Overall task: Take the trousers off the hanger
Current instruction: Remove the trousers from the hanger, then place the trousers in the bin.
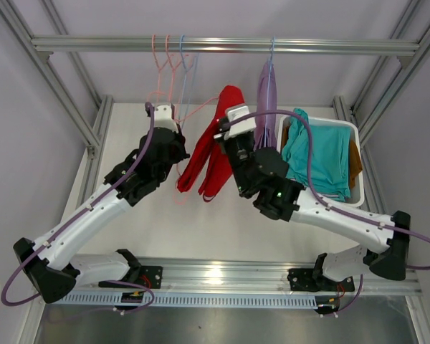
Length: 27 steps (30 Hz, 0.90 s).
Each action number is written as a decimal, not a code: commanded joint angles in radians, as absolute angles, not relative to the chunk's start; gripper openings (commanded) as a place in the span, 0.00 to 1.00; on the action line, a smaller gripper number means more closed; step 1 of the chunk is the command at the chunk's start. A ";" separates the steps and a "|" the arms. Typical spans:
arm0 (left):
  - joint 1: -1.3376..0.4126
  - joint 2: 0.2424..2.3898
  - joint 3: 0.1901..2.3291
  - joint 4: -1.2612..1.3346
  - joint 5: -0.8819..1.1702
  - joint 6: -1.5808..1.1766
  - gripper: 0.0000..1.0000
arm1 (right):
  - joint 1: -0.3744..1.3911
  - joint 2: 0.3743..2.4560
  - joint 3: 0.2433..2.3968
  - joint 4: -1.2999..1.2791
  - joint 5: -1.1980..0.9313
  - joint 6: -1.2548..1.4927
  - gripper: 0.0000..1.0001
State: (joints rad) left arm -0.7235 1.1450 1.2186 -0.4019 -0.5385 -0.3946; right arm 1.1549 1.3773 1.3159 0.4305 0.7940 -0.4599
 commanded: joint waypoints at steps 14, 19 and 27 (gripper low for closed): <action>-0.727 1.163 1.255 -0.377 -0.511 -0.400 0.01 | 1.219 1.006 1.439 0.471 1.005 -0.862 0.00; -0.727 1.164 1.253 -0.377 -0.512 -0.397 0.00 | 1.215 0.927 1.359 0.639 1.103 -1.015 0.00; -0.739 1.175 1.255 -0.379 -0.518 -0.391 0.00 | 1.062 0.798 1.293 0.568 1.189 -0.930 0.00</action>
State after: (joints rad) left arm -0.7300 1.1690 1.2190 -0.4065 -0.5179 -0.3923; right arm 1.1183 0.8589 1.2930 0.5468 1.1904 -0.9794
